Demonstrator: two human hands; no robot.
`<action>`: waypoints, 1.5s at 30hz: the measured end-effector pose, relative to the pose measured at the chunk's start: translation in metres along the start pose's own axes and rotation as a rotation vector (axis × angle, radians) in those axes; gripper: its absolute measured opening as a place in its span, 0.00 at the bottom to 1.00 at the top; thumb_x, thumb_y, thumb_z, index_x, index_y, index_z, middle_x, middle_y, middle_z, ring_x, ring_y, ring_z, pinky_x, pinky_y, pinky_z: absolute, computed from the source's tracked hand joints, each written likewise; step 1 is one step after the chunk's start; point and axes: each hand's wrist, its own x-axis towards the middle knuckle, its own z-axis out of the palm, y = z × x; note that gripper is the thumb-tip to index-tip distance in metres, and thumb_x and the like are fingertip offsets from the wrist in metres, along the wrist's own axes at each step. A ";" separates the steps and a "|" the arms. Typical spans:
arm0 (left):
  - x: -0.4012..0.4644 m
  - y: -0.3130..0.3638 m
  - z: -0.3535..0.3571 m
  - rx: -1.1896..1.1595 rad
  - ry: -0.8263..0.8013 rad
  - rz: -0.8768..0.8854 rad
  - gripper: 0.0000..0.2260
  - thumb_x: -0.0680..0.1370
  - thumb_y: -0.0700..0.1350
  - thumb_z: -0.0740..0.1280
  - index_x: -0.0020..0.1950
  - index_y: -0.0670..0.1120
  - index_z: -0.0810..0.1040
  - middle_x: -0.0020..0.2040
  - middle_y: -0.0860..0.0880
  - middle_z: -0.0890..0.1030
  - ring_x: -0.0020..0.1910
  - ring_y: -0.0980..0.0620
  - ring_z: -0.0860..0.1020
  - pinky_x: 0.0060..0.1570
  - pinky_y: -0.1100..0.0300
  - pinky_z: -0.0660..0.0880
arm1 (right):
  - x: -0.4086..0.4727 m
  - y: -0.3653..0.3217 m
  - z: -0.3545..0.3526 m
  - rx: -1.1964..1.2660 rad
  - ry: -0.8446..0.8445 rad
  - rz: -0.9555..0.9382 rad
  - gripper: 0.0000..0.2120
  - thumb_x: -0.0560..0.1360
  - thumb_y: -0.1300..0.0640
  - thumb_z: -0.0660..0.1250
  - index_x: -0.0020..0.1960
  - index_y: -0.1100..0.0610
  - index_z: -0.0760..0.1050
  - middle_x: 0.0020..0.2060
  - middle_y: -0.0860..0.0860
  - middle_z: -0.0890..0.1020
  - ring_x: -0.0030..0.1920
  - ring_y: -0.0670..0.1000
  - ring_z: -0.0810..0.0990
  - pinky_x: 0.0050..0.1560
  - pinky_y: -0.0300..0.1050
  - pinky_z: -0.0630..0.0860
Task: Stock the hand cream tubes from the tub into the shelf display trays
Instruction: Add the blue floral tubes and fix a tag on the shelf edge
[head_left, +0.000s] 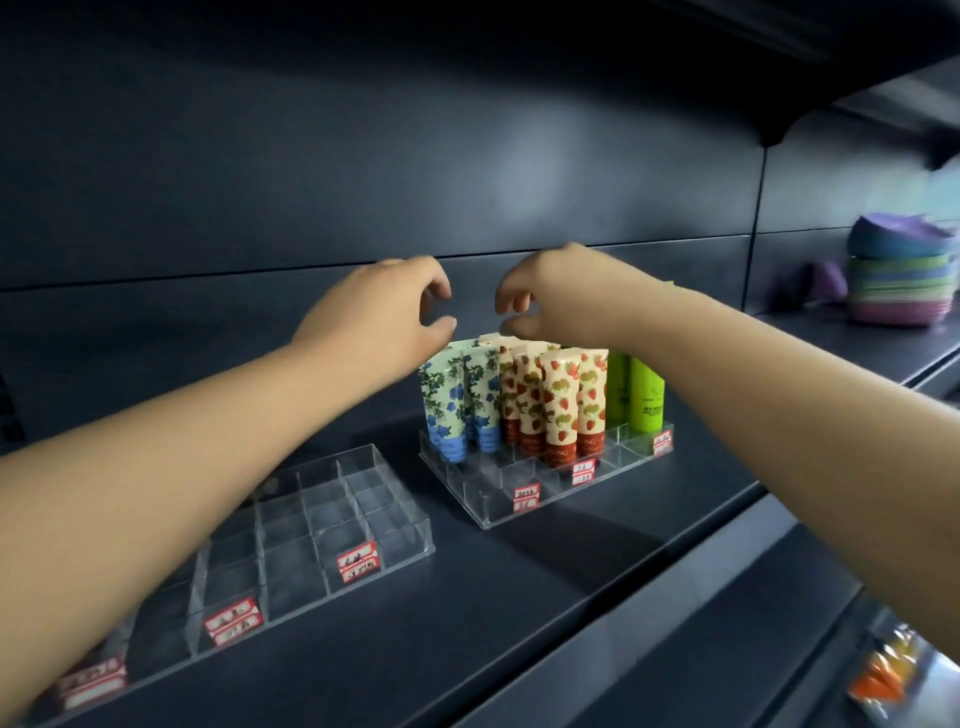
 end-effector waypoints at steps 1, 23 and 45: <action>-0.003 0.006 -0.004 0.031 0.025 0.057 0.10 0.75 0.50 0.65 0.54 0.49 0.74 0.48 0.52 0.76 0.52 0.49 0.74 0.51 0.54 0.72 | -0.009 0.001 -0.003 -0.020 0.034 0.020 0.14 0.76 0.52 0.61 0.59 0.54 0.76 0.55 0.52 0.80 0.55 0.55 0.76 0.55 0.48 0.74; -0.096 0.124 0.013 0.383 -0.096 0.455 0.15 0.70 0.49 0.54 0.33 0.42 0.76 0.29 0.45 0.79 0.30 0.43 0.78 0.34 0.57 0.74 | -0.201 0.030 0.022 -0.137 0.327 0.093 0.19 0.69 0.47 0.57 0.46 0.59 0.80 0.32 0.52 0.83 0.33 0.56 0.81 0.32 0.44 0.78; -0.192 0.296 0.149 0.136 -0.277 0.275 0.12 0.76 0.48 0.60 0.42 0.42 0.79 0.34 0.47 0.80 0.40 0.44 0.78 0.39 0.54 0.71 | -0.397 0.124 0.080 0.047 0.124 0.105 0.13 0.65 0.51 0.67 0.44 0.60 0.81 0.36 0.54 0.84 0.36 0.58 0.82 0.35 0.48 0.79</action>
